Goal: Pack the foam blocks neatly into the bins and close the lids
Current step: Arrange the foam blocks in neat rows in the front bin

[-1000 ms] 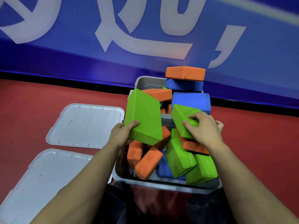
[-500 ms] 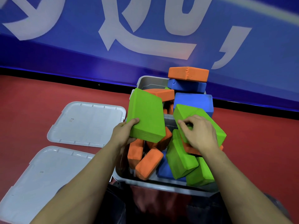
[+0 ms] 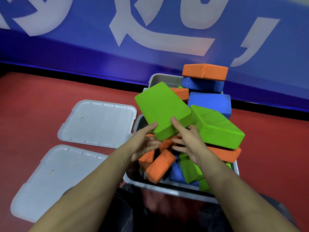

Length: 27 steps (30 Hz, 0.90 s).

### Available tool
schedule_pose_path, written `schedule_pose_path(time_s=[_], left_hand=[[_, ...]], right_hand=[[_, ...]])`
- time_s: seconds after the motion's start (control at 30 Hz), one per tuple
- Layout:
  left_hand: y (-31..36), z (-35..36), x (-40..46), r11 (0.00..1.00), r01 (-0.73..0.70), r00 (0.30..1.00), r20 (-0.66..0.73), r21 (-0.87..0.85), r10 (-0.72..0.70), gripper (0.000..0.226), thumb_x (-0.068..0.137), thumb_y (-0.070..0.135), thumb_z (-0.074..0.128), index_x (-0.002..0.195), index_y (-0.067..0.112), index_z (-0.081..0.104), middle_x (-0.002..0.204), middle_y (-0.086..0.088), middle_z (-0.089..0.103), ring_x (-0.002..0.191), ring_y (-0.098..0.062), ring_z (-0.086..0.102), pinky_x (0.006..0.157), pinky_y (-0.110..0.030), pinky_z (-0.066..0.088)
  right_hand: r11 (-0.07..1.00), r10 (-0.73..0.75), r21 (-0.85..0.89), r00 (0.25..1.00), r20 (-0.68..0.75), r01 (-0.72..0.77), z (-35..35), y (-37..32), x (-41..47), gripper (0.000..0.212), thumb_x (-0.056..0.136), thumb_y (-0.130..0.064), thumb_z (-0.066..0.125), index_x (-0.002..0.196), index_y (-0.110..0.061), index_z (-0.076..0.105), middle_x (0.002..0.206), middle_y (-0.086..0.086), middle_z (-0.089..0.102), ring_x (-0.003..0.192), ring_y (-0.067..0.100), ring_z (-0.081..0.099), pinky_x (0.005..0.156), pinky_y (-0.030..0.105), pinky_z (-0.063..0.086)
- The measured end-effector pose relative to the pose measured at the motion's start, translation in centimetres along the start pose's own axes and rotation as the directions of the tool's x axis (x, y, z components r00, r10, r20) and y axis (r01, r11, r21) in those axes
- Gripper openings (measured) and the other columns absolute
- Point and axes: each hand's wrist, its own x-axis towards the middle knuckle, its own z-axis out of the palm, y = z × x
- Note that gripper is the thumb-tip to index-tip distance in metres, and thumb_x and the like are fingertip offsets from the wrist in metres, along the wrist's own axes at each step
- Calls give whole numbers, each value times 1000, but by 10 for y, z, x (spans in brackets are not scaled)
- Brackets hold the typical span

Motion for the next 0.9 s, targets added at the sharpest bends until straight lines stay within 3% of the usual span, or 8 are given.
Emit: schedule_pose_path(time_s=[0.07, 0.2, 0.27, 0.33, 0.4, 0.47, 0.7, 0.9], left_hand=[[-5, 1, 2, 999, 22, 999, 33, 44, -24, 41, 98, 51, 57, 118, 17, 68, 105, -11, 76, 103, -22, 71, 105, -39, 52], [-17, -7, 13, 998, 28, 998, 52, 62, -31, 45, 95, 55, 60, 124, 22, 69, 114, -10, 74, 112, -22, 68, 101, -39, 53], [-27, -17, 25, 999, 14, 999, -49, 31, -13, 52, 87, 55, 62, 126, 22, 68, 113, -9, 72, 107, -23, 67, 94, -38, 51], [-40, -30, 37, 979, 5, 966, -253, 204, 48, 52, 88, 45, 61, 128, 13, 65, 123, -13, 68, 110, -27, 64, 97, -40, 48], [-56, -42, 46, 802, 79, 933, -328, 593, 151, 52, 93, 37, 65, 134, 6, 60, 135, -13, 65, 121, -29, 62, 102, -37, 46], [-72, -45, 51, 623, 162, 932, -326, 765, 159, 54, 93, 36, 69, 136, 5, 55, 134, -13, 64, 122, -31, 61, 98, -34, 48], [-104, -37, 83, 546, 327, 883, -456, 772, 116, 90, 83, 51, 78, 146, 4, 33, 148, -22, 42, 134, -41, 49, 106, -46, 42], [-114, -46, 104, 575, 312, 865, -477, 756, 158, 99, 74, 52, 86, 144, 2, 35, 143, -20, 52, 131, -37, 53, 103, -44, 45]], right_hand=[[996, 5, 90, 999, -41, -1, 3, 9, 11, 78, 72, -56, 84, 128, -21, 41, 117, 0, 69, 94, 25, 74, 82, 51, 61], [985, -80, 145, 989, -121, 97, 6, 17, 27, 80, 73, -47, 87, 131, -18, 40, 121, 0, 69, 98, 22, 74, 75, 43, 63], [982, -188, -64, 953, -237, 178, 7, 20, 30, 90, 69, -53, 87, 131, -18, 32, 129, 1, 62, 112, 21, 66, 93, 45, 57], [940, -284, -276, 910, -300, 202, 7, 24, 30, 96, 72, -54, 84, 137, -14, 27, 138, 7, 55, 122, 25, 57, 106, 41, 47], [917, -323, -336, 892, -316, 213, 6, 26, 31, 93, 75, -54, 82, 139, -12, 30, 140, 11, 54, 126, 28, 55, 106, 37, 44], [903, -331, -377, 890, -312, 204, 6, 24, 33, 86, 77, -55, 80, 136, -10, 36, 137, 11, 56, 124, 31, 56, 103, 35, 45], [890, -318, -413, 911, -262, 192, 5, 28, 40, 78, 78, -50, 81, 131, -14, 39, 129, 7, 62, 117, 29, 60, 98, 38, 49], [876, -324, -446, 908, -264, 183, 2, 33, 53, 76, 75, -53, 82, 126, -18, 39, 123, 6, 66, 111, 30, 64, 95, 46, 52]])
